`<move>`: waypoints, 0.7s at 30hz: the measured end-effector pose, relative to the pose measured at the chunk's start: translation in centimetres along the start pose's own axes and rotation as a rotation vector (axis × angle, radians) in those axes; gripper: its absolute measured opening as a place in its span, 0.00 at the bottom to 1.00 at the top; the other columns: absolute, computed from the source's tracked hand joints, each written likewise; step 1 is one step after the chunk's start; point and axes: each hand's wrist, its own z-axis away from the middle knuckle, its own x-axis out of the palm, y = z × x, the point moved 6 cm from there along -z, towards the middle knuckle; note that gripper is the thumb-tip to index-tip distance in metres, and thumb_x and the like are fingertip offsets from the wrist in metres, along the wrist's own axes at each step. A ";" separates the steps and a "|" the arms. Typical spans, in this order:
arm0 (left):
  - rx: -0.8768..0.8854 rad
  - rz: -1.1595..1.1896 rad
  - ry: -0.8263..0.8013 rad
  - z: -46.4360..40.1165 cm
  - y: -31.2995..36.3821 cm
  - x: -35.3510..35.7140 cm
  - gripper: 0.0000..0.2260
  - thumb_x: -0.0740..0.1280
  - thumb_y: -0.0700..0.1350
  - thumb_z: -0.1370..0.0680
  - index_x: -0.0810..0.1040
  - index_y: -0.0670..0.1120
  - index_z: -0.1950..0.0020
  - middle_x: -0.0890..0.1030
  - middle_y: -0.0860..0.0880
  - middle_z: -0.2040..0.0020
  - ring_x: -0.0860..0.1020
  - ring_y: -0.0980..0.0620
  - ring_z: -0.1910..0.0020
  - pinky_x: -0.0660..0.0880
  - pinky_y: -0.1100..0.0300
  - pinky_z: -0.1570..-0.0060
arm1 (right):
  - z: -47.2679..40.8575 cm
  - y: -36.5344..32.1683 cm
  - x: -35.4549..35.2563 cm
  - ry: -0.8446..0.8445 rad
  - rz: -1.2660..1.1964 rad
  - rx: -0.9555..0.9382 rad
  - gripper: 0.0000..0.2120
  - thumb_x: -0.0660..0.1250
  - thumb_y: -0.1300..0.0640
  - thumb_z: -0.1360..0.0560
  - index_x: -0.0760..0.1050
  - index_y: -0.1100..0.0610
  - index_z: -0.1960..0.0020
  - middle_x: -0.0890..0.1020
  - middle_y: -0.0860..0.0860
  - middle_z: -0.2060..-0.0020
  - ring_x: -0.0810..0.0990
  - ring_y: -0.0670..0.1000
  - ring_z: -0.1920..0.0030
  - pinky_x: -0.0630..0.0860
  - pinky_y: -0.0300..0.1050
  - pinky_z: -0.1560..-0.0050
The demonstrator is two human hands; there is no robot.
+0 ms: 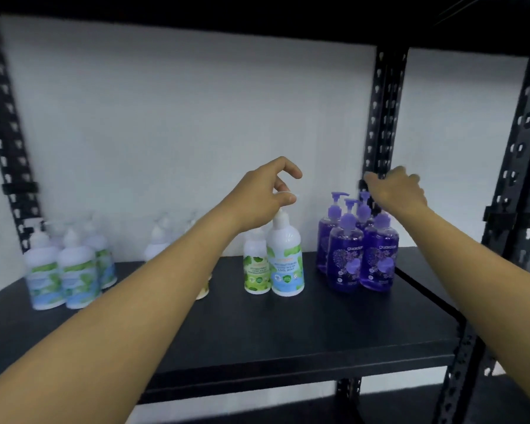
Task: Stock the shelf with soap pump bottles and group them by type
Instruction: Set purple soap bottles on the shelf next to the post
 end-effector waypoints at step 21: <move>-0.292 -0.442 0.159 16.6 -8.2 -22.6 0.12 0.66 0.42 0.20 0.74 0.57 0.41 0.79 0.54 0.56 0.76 0.57 0.68 0.71 0.66 0.67 | 32.2 -19.9 22.0 -0.575 -0.201 -0.839 0.18 0.61 0.47 0.21 0.73 0.53 0.34 0.75 0.50 0.39 0.74 0.52 0.39 0.74 0.50 0.42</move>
